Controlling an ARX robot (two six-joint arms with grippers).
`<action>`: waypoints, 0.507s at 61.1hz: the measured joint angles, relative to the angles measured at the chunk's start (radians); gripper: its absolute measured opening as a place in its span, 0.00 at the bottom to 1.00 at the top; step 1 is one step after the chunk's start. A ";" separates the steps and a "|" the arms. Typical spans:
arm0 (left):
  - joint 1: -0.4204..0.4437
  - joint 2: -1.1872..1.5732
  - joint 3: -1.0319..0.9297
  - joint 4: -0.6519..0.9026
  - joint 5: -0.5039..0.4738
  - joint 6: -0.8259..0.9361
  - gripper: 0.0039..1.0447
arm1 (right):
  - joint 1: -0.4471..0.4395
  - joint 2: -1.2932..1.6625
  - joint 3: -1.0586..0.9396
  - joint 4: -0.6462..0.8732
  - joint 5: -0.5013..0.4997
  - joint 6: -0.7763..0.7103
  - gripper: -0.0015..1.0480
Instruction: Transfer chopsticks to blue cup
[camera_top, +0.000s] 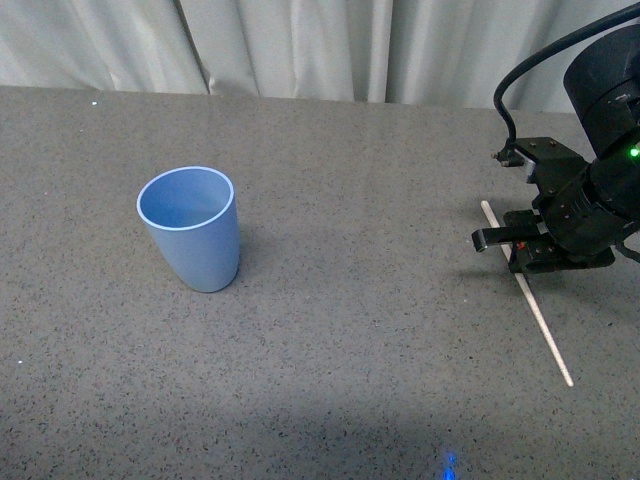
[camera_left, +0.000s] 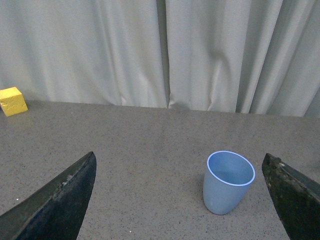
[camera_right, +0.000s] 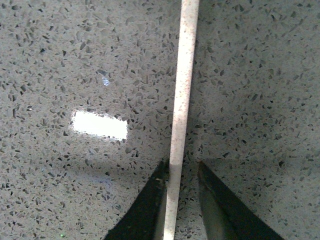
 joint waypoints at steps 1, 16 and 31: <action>0.000 0.000 0.000 0.000 0.000 0.000 0.94 | -0.001 0.001 0.001 -0.001 0.002 0.002 0.10; 0.000 0.000 0.000 0.000 0.000 0.000 0.94 | -0.006 -0.025 -0.053 0.101 -0.050 0.042 0.01; 0.000 0.000 0.000 0.000 0.000 0.000 0.94 | 0.069 -0.290 -0.359 0.801 -0.107 0.031 0.01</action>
